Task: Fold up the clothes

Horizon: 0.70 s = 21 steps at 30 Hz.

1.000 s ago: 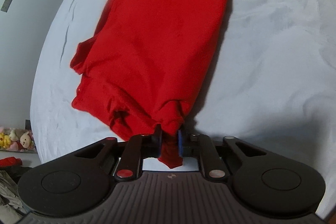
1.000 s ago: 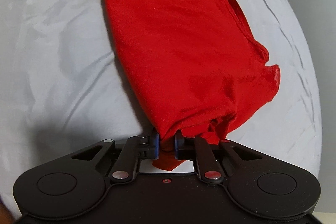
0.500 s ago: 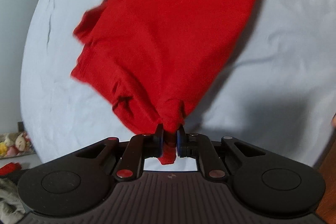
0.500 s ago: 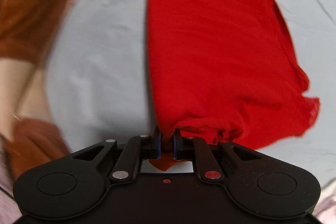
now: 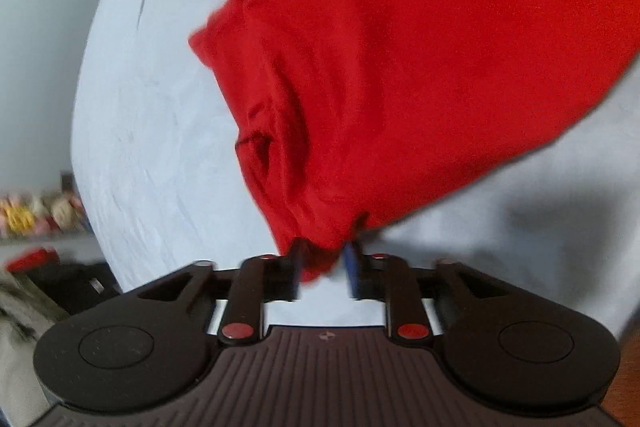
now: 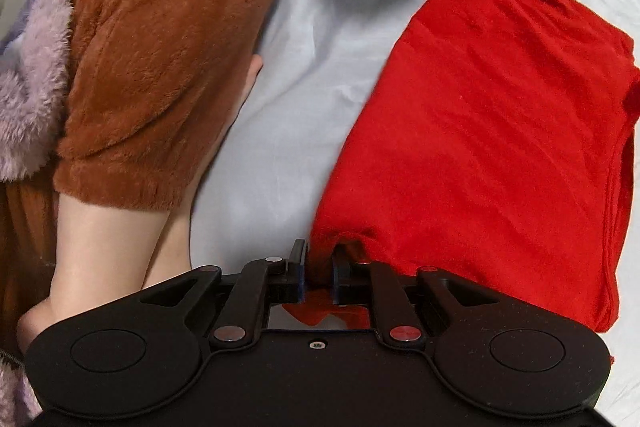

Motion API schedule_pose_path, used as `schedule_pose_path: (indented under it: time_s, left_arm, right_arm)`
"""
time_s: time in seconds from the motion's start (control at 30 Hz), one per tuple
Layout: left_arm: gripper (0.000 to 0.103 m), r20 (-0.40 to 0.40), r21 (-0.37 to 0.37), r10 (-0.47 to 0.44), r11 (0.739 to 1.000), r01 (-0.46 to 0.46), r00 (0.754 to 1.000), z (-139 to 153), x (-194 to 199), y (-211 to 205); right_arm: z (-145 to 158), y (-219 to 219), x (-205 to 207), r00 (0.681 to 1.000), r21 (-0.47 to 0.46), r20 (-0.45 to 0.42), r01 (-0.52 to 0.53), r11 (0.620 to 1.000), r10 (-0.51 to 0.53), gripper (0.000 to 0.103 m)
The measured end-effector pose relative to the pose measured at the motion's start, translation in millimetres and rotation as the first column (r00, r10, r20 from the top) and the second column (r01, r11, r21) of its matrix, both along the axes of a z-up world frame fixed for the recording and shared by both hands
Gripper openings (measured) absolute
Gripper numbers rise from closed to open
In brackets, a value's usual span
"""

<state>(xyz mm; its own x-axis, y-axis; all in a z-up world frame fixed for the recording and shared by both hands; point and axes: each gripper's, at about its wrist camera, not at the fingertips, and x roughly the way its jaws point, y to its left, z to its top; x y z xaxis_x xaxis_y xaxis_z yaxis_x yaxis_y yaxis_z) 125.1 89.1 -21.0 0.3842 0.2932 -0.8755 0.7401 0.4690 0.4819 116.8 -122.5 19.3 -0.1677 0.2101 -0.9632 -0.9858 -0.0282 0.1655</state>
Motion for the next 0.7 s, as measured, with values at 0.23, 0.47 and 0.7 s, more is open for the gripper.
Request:
schedule_pose_path:
  time_s: [0.23, 0.47, 0.7]
  left_arm:
    - [0.043, -0.004, -0.171, 0.091, 0.981, -0.09, 0.996, 32.1, -31.2, -14.0]
    - [0.048, 0.007, -0.316, 0.083, 0.946, -0.077, 0.997, 72.0, -64.4, -90.2]
    - [0.064, 0.118, -0.398, 0.054, 0.917, -0.003, 0.991, 78.0, -91.8, -180.3]
  right_arm:
    - [29.6, -33.6, 2.8, 0.998, 0.017, 0.032, -0.049, 0.999, 0.049, 0.042]
    - [43.4, -72.7, 12.3, 0.972, 0.053, 0.181, -0.16, 0.986, 0.148, 0.053]
    - [29.7, -102.5, 30.7, 0.873, -0.004, 0.368, -0.342, 0.94, 0.319, 0.062]
